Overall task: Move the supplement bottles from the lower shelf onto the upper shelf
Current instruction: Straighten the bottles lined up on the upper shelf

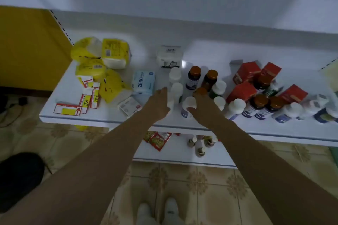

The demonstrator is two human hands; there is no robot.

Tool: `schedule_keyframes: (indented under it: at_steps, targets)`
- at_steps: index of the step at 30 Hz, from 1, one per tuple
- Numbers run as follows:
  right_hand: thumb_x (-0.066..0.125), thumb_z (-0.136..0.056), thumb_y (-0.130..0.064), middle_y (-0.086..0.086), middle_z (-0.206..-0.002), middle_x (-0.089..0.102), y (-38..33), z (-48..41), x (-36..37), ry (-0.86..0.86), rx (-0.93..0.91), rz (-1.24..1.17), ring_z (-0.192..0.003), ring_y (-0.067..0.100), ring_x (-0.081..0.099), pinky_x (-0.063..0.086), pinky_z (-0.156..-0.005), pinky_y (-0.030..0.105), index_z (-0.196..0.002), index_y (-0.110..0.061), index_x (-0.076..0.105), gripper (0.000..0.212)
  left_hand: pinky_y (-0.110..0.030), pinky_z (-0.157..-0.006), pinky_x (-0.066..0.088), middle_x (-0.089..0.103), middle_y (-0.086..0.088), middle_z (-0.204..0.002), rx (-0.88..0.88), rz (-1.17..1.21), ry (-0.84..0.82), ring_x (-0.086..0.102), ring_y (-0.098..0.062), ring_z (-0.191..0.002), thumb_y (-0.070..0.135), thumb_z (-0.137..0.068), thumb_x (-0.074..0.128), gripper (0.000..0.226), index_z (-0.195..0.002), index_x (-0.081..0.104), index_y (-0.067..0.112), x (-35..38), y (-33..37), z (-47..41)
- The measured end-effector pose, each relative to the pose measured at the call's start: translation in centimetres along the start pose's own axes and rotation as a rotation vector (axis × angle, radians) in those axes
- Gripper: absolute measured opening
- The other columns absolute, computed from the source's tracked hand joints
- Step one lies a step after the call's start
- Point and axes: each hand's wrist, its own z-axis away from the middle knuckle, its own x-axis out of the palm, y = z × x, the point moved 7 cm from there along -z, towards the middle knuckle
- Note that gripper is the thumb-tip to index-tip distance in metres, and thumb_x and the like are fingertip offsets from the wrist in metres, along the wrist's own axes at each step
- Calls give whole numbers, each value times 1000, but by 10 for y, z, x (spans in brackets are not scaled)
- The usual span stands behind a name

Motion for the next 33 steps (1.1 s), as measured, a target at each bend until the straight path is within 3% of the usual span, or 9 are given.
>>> schedule_keyframes:
  at_steps: [12, 15, 18, 21, 26, 28, 30, 32, 33]
  targets:
    - [57, -93, -25, 12, -130, 52, -6, -11, 13, 85, 103, -62, -116, 30, 55, 47, -94, 34, -134, -13, 38, 46, -32, -102, 36, 44, -13, -134, 8, 119, 44, 48, -29, -121, 24, -86, 67, 53, -131, 45, 10, 12, -17, -33]
    - [59, -92, -28, 10, -134, 54, 0, -3, 12, 42, 143, -211, -120, 27, 53, 42, -99, 32, -138, -14, 41, 51, -22, -77, 42, 54, -7, -112, -43, 275, 42, 53, -21, -102, 32, -78, 74, 46, -112, 51, 13, 9, -23, -28]
    - [59, -91, -30, 8, -129, 58, 4, 8, -2, 72, 168, -370, -116, 24, 54, 38, -89, 22, -135, -16, 49, 47, -16, -54, 33, 48, 2, -80, -90, 546, 96, 48, -11, -74, 29, -75, 77, 41, -89, 42, 13, -4, -25, -19]
    - [54, -95, -27, 6, -134, 54, 0, 22, -24, 108, 172, -569, -118, 21, 52, 34, -89, 20, -138, -17, 47, 44, -13, -52, 35, 44, 5, -71, -54, 663, 118, 44, -5, -64, 30, -75, 78, 43, -79, 38, 16, -24, -17, -3]
    - [57, -94, -30, -1, -118, 60, -13, 44, -53, 158, 180, -1002, -107, 18, 60, 51, -78, 22, -130, -19, 56, 38, -23, -60, 41, 51, 1, -76, 7, 853, 102, 53, -12, -72, 40, -76, 75, 41, -76, 38, 20, -55, 1, 31]
    - [62, -89, -34, 11, -116, 65, -23, 55, -64, 123, 170, -1098, -99, 26, 65, 56, -86, 47, -128, -14, 57, 44, -24, -62, 41, 52, 1, -76, 41, 908, 101, 53, -13, -70, 43, -76, 74, 39, -75, 42, 21, -69, 10, 44]
    - [67, -85, -35, 32, -103, 59, -38, 68, -77, 81, 134, -1202, -88, 35, 56, 45, -84, 68, -125, 5, 52, 59, -32, -70, 46, 59, -1, -74, 57, 989, 107, 58, -17, -70, 44, -75, 75, 36, -73, 49, 20, -86, 18, 59]
    - [69, -80, -43, 43, -100, 51, -51, 80, -88, 57, 98, -1272, -85, 40, 49, 45, -75, 60, -124, 13, 45, 75, -37, -75, 51, 67, -6, -76, 83, 1074, 67, 63, -22, -69, 44, -73, 76, 32, -70, 56, 19, -100, 27, 73]
    - [67, -81, -44, 42, -105, 55, -57, 86, -95, 61, 81, -1303, -87, 46, 54, 48, -79, 55, -121, 11, 51, 70, -37, -75, 52, 69, -9, -78, 100, 1110, 29, 65, -23, -67, 42, -74, 76, 30, -71, 58, 18, -105, 32, 81]
